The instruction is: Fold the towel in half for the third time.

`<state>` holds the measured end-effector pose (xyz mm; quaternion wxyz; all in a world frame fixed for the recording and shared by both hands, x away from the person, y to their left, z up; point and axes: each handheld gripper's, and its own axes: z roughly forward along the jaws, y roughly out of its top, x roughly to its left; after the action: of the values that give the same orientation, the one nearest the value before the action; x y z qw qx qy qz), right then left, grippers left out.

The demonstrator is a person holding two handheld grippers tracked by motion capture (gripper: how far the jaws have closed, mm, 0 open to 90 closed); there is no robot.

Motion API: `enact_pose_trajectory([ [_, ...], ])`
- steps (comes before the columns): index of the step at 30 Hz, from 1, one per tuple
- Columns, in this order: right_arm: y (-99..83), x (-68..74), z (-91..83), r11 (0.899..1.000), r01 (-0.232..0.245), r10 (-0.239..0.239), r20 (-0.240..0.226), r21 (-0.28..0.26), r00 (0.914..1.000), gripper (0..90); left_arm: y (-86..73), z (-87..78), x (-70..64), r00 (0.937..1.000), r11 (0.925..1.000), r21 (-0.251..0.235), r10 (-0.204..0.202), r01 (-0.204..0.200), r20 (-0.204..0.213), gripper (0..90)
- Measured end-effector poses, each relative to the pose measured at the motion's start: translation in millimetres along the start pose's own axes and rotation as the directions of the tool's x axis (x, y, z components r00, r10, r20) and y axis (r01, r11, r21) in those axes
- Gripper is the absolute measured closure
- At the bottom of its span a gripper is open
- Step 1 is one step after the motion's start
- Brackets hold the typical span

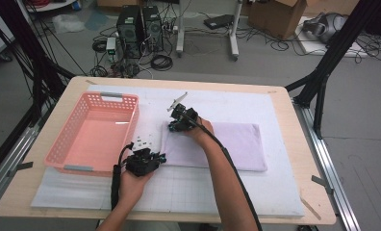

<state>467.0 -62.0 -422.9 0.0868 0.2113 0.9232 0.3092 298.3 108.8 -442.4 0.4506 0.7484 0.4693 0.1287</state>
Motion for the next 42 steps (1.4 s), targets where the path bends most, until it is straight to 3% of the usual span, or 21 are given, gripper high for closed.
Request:
enact_pose_trajectory([
  [5, 5.6, 2.8, -9.3, 0.994, -0.026, 0.022, -0.036, -0.105, 0.9991, 82.6, 8.3, -13.7, -0.7, 1.0, 0.9988, -0.048, 0.009, -0.009, 0.003, 80.2],
  [9, 5.4, 0.9, -26.2, 0.982, -0.048, 0.039, -0.053, -0.182, 0.9979, 82.6, 22.0, -23.7, -4.1, 0.9988, 0.9953, -0.097, 0.006, -0.001, 0.048, 80.2],
  [15, -8.0, -10.8, -57.2, 0.959, -0.087, 0.078, -0.045, -0.269, 0.9959, 82.5, 42.6, -15.4, -25.2, 0.9944, 0.9937, -0.107, 0.045, -0.035, 0.096, 80.1],
  [28, -54.3, -36.8, -106.4, 0.944, -0.13, 0.143, 0.018, -0.303, 0.9896, 82.5, 70.3, 25.3, -73.6, 0.9767, 0.9917, -0.079, 0.114, -0.101, 0.182, 79.6],
  [42, -107.9, -54.1, -133.9, 0.937, -0.18, 0.216, 0.091, -0.3, 0.9721, 82.5, 73.7, 69.1, -110.6, 0.9605, 0.993, -0.044, 0.117, -0.11, 0.252, 78.7],
])
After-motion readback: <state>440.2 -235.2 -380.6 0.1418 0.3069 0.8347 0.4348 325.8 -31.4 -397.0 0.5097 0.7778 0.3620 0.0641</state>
